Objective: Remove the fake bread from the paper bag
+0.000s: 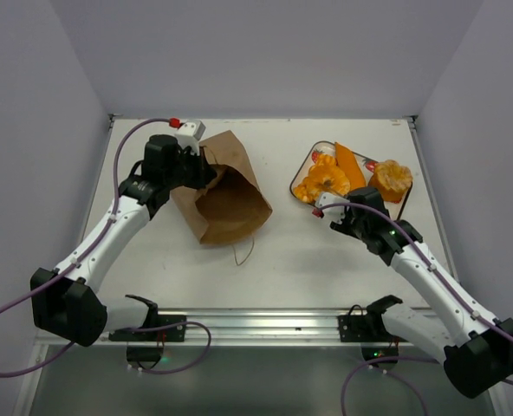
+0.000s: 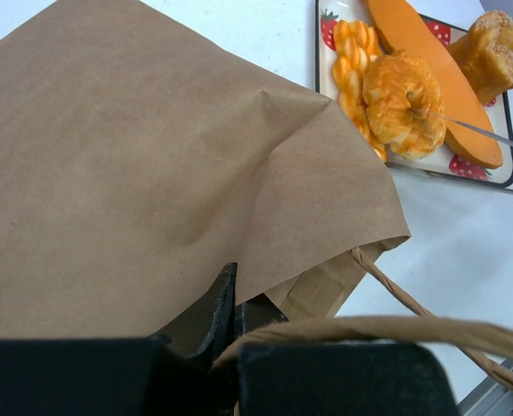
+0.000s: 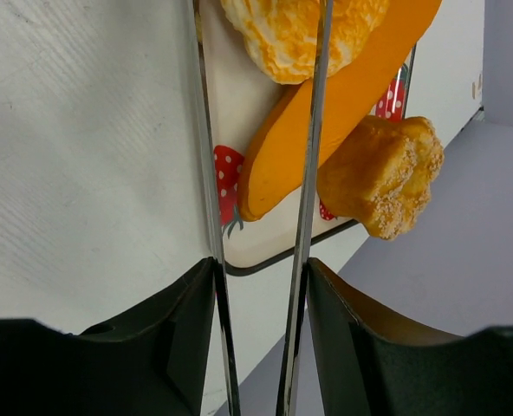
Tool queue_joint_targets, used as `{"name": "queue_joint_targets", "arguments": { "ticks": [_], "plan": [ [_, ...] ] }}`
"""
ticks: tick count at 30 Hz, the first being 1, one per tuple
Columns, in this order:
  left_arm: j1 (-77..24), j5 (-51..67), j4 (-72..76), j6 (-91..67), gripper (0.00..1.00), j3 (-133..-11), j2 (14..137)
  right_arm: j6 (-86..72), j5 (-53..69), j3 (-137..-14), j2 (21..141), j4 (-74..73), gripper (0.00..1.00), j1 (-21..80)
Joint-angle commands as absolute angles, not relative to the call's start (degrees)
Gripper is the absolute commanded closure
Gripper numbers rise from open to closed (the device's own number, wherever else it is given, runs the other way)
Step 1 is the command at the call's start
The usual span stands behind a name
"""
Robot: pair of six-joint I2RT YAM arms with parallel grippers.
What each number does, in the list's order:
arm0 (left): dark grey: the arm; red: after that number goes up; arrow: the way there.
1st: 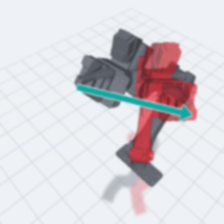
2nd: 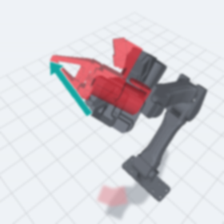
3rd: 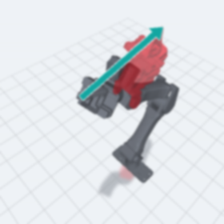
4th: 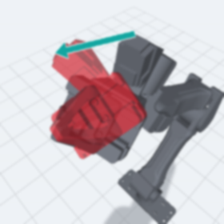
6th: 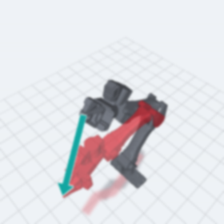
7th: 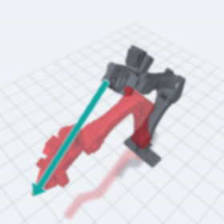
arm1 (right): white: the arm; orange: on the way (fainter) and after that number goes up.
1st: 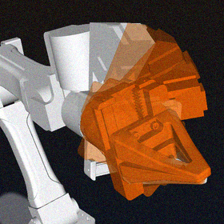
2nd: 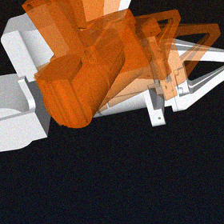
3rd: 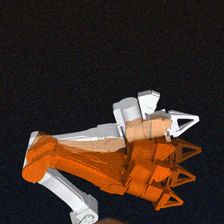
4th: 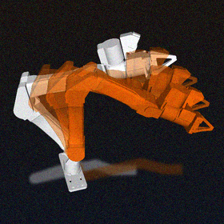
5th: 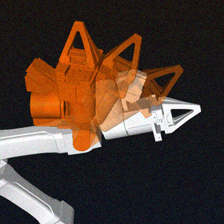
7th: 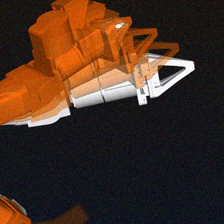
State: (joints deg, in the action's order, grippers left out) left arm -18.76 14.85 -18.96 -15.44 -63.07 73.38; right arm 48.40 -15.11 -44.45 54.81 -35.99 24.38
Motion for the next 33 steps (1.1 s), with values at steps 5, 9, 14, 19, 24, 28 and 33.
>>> {"name": "queue_joint_targets", "arguments": {
  "ticks": [5, 9, 14, 19, 24, 28, 33],
  "plan": [
    [-18.3, 16.0, -17.5, -15.2, 1.0, -62.7, 71.9, 46.2, -13.3, -46.6, 53.7, -36.6, 0.51, 24.4],
    [-18.3, 16.0, -17.7, -15.0, 1.0, -62.7, 71.5, 45.1, -12.1, -48.2, 52.6, -37.4, 0.51, 24.4],
    [-18.3, 16.1, -18.0, -14.9, 1.0, -62.9, 71.2, 43.9, -12.3, -51.3, 51.3, -38.6, 0.51, 24.4],
    [-18.2, 16.3, -18.1, -14.9, 1.0, -63.0, 70.9, 43.1, -11.7, -53.3, 50.6, -39.6, 0.51, 24.3],
    [-18.2, 16.6, -18.2, -14.9, 1.0, -63.1, 70.8, 42.5, -11.2, -53.5, 50.5, -39.8, 0.53, 24.3],
    [-18.2, 16.6, -18.4, -14.9, 1.0, -63.3, 70.7, 41.2, -8.6, -54.7, 50.3, -41.6, 0.55, 24.3],
    [-18.2, 16.9, -18.3, -14.9, 1.0, -63.4, 70.7, 39.7, -5.5, -55.2, 50.4, -43.2, 0.56, 24.3]
  ]
}}
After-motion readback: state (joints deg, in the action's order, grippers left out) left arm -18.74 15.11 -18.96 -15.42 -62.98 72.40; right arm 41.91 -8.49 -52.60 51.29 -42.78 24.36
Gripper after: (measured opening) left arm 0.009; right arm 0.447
